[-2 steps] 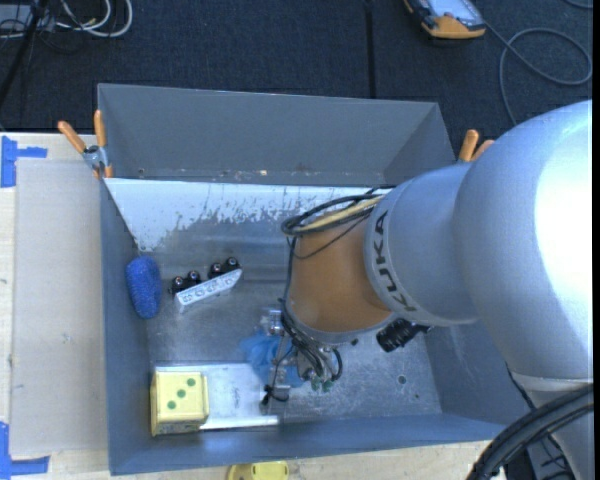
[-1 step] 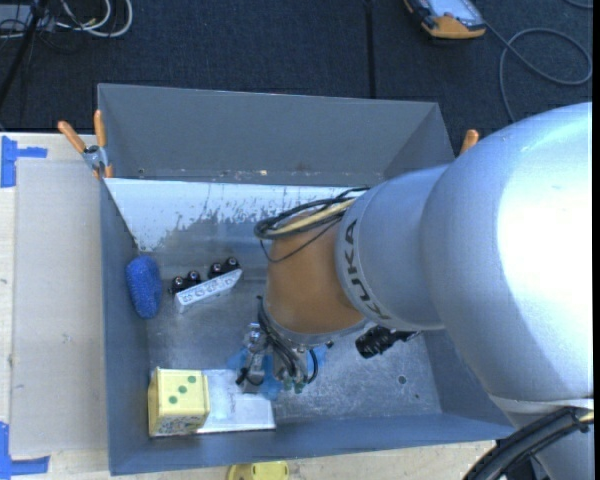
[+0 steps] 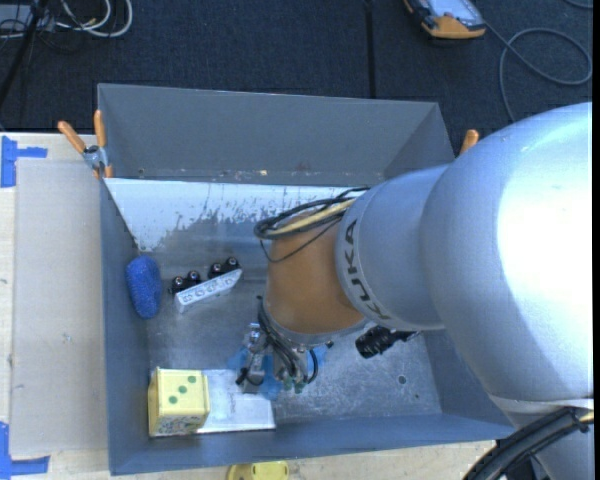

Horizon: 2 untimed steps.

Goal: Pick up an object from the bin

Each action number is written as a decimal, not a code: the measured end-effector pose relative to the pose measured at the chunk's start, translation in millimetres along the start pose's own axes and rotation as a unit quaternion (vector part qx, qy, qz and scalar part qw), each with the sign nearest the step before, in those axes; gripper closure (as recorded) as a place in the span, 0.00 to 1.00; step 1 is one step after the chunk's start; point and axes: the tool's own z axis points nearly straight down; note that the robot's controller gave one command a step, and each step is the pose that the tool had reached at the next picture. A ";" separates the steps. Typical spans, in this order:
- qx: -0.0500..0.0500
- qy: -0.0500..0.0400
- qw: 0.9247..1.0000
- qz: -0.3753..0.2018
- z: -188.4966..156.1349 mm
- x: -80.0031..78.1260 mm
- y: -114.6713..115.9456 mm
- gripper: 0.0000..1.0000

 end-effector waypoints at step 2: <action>0.002 0.006 1.000 0.000 -25.3 2.7 -1.7 1.00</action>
Offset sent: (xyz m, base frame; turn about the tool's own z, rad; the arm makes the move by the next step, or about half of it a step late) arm 0.0000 0.0002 0.0204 0.0000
